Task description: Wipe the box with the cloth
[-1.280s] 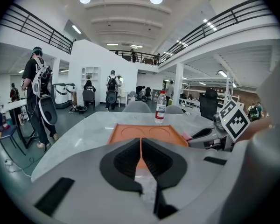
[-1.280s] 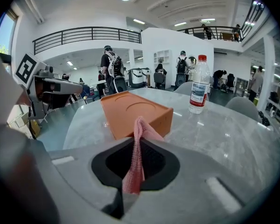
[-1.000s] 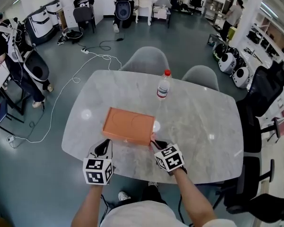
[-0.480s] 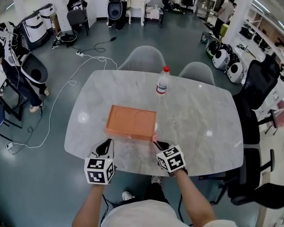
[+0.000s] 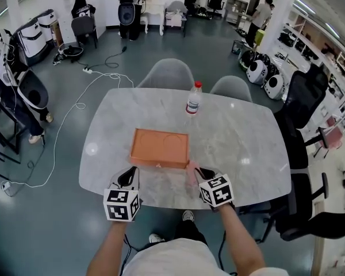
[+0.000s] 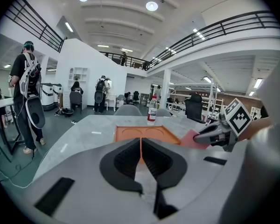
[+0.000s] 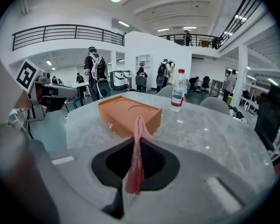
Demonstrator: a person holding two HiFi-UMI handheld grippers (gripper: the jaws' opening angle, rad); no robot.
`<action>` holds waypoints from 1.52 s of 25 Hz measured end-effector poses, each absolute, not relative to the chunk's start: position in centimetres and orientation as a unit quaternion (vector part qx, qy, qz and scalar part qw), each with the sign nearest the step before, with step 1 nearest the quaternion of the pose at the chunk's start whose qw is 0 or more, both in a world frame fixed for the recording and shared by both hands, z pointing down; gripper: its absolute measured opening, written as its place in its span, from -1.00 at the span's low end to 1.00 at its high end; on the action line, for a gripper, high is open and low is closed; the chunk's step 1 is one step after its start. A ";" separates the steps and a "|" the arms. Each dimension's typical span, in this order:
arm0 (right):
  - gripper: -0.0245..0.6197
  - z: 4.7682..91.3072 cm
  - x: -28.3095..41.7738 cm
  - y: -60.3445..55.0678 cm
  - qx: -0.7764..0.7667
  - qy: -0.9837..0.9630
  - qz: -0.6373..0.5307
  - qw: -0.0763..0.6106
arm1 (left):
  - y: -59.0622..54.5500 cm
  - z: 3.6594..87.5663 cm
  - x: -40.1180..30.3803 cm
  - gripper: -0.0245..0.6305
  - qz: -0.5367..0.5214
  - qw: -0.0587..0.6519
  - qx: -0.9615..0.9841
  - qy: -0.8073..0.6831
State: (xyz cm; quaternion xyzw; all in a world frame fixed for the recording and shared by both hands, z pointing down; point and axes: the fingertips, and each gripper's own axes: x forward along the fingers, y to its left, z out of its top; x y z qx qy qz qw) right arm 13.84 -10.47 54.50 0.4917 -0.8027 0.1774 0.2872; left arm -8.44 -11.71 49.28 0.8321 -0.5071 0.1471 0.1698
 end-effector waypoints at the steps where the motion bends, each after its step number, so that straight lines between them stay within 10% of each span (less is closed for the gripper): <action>1: -0.87 54.0 13.9 -10.4 0.495 -0.801 0.173 0.287 | -11.8 49.2 -8.6 -0.87 0.146 0.169 0.833 -0.505; 38: -0.87 45.7 2.1 -32.8 0.253 -0.911 0.030 0.325 | -25.5 50.7 -13.7 -0.88 0.164 0.208 0.767 -0.584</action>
